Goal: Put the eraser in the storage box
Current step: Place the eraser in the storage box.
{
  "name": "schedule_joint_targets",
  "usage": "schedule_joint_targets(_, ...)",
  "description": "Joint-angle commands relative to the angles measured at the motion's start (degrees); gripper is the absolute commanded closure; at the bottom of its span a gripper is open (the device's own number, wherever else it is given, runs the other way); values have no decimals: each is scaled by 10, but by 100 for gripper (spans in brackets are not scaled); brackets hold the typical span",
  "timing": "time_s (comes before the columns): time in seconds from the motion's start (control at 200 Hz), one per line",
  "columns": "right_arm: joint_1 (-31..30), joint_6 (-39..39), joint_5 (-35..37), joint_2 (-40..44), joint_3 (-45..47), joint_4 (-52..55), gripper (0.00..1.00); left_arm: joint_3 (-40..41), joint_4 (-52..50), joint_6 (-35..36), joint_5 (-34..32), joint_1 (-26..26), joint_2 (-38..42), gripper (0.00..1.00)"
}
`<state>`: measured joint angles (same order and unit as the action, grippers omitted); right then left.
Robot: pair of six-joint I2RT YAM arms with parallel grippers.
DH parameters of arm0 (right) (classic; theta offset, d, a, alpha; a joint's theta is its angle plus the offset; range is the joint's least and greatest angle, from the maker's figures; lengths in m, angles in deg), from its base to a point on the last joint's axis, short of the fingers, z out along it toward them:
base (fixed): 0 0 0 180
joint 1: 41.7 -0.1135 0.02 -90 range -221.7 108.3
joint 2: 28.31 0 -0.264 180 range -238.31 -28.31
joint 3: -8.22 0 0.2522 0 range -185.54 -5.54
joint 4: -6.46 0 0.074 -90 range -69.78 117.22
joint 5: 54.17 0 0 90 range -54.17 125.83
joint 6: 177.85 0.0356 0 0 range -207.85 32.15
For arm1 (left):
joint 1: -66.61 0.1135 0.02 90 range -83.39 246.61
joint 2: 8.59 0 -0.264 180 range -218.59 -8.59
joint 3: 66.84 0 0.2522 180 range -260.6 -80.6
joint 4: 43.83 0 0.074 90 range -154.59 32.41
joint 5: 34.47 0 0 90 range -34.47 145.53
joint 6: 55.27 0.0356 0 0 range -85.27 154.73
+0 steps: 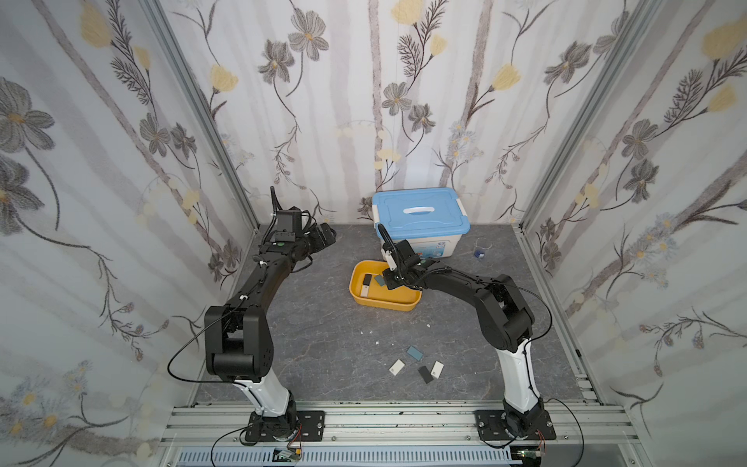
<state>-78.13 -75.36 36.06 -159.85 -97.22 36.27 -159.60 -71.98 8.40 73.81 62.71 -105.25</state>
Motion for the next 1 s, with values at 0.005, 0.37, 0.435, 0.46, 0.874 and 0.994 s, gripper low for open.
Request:
schedule_joint_targets(0.005, 4, 0, 4, -13, -15, -8, 71, -7, 8, 3, 4, 0, -3, 0)
schedule_joint_targets(0.37, 11, 1, 15, -60, -63, 8, 70, -12, 5, 3, 5, 0, -10, 0)
schedule_joint_targets(0.435, 11, 1, 19, -66, -70, 11, 70, -12, 4, 2, 5, 0, -11, 0)
schedule_joint_targets(0.46, 11, 1, 20, -68, -72, 12, 70, -12, 4, 3, 5, 0, -11, 0)
schedule_joint_targets(0.874, 11, 3, 29, -87, -94, 26, 65, -12, 1, 7, 4, 0, -12, 0)
schedule_joint_targets(0.994, 10, 3, 25, -85, -94, 27, 58, -13, -1, 8, 3, 0, -12, 0)
